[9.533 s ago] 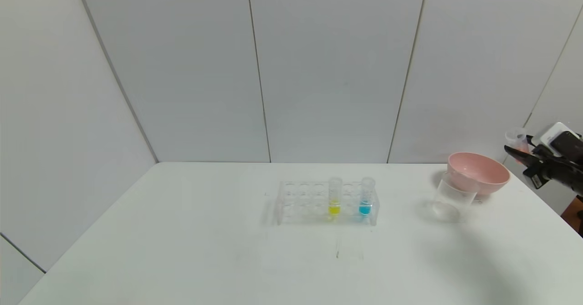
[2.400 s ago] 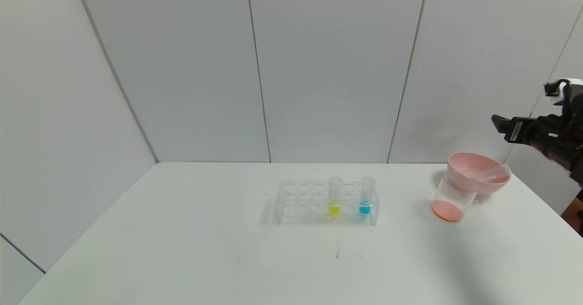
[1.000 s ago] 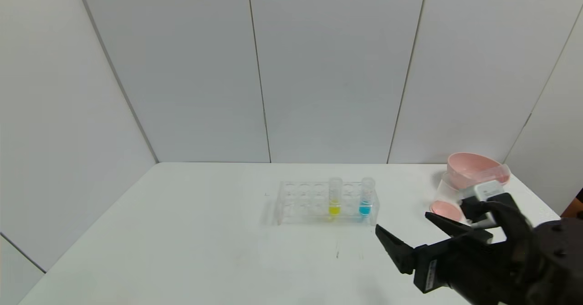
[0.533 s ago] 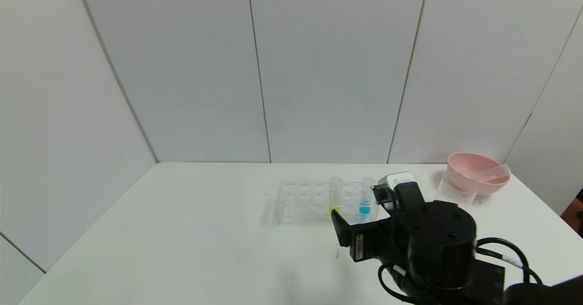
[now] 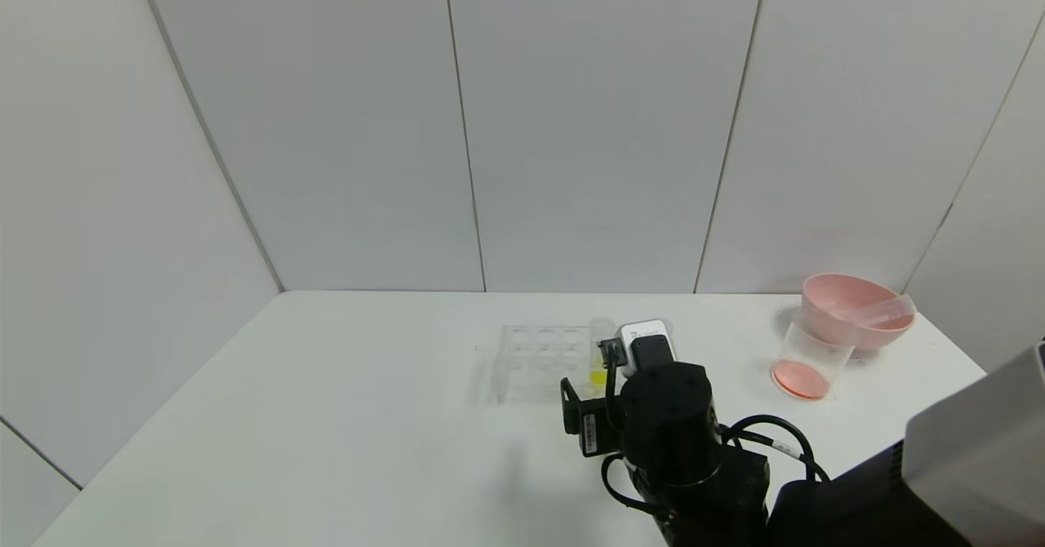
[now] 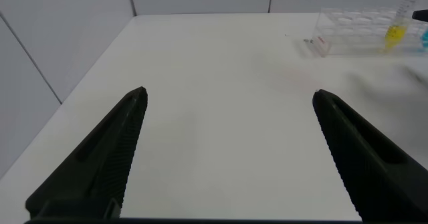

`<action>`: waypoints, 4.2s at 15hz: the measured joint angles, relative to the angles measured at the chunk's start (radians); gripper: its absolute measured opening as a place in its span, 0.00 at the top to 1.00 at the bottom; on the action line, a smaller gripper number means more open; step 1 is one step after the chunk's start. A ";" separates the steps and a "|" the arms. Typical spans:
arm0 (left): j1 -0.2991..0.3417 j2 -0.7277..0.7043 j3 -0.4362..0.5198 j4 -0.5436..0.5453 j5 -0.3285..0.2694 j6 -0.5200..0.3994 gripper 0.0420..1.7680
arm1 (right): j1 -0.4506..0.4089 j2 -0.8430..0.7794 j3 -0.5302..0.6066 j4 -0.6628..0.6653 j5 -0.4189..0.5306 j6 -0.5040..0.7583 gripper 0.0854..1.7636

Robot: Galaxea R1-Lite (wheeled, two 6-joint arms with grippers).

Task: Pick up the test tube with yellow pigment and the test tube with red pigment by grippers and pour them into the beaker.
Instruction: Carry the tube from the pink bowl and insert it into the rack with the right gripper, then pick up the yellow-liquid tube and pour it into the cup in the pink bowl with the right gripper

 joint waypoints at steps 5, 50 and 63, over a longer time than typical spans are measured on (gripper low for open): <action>0.000 0.000 0.000 0.000 0.000 0.000 0.00 | -0.041 0.069 -0.103 0.005 0.000 -0.002 0.04; 0.000 0.000 0.000 0.000 0.000 0.000 0.00 | -0.107 0.114 -0.277 0.034 0.006 -0.048 0.76; 0.000 0.000 0.000 0.000 0.000 0.000 0.00 | -0.216 -0.211 -0.198 0.029 0.055 -0.237 0.76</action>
